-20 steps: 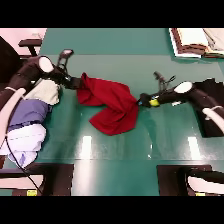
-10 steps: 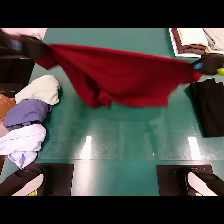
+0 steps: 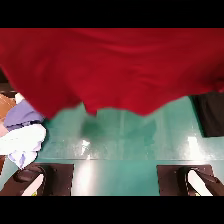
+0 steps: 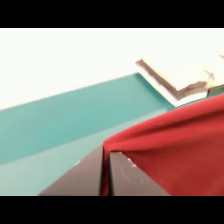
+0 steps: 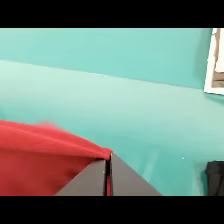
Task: Fold the shirts.
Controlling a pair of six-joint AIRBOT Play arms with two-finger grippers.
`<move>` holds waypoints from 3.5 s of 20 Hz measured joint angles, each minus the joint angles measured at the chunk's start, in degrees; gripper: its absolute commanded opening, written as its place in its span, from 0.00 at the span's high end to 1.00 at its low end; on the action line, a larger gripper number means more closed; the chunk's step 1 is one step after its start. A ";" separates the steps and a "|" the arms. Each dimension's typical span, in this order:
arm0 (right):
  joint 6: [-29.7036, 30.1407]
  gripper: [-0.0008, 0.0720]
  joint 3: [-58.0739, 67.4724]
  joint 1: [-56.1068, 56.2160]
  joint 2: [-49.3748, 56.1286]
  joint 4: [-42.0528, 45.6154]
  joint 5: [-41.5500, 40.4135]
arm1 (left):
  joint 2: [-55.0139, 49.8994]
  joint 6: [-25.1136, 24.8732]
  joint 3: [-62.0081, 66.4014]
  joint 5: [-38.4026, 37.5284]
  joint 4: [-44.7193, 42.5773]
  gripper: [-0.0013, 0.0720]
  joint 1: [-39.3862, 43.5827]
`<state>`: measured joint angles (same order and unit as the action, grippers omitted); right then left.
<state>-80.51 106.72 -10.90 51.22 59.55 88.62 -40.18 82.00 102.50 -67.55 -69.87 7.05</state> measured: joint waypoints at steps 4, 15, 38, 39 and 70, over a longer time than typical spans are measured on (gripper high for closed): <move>-3.28 0.97 3.87 -0.22 8.22 0.42 4.39 | -3.58 0.00 -2.25 -2.93 0.70 0.95 0.00; -5.29 0.96 -12.50 14.23 36.65 11.06 -2.80 | -37.16 -6.08 -21.94 2.78 0.35 0.95 -0.09; 1.79 0.46 -43.52 2.05 16.46 -1.07 -7.93 | -26.93 -3.02 -60.81 3.91 9.84 0.24 -4.87; 1.81 0.46 -44.09 1.99 15.91 -1.14 -8.15 | -26.75 -2.97 -62.07 5.22 10.34 0.24 -3.89; 7.21 0.97 -75.60 -13.46 14.16 -7.06 -23.91 | -25.70 -1.01 -56.26 9.42 12.92 0.95 -0.39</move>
<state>-73.30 31.11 -24.36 65.39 52.49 64.71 -65.89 80.99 46.24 -58.13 -56.95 6.66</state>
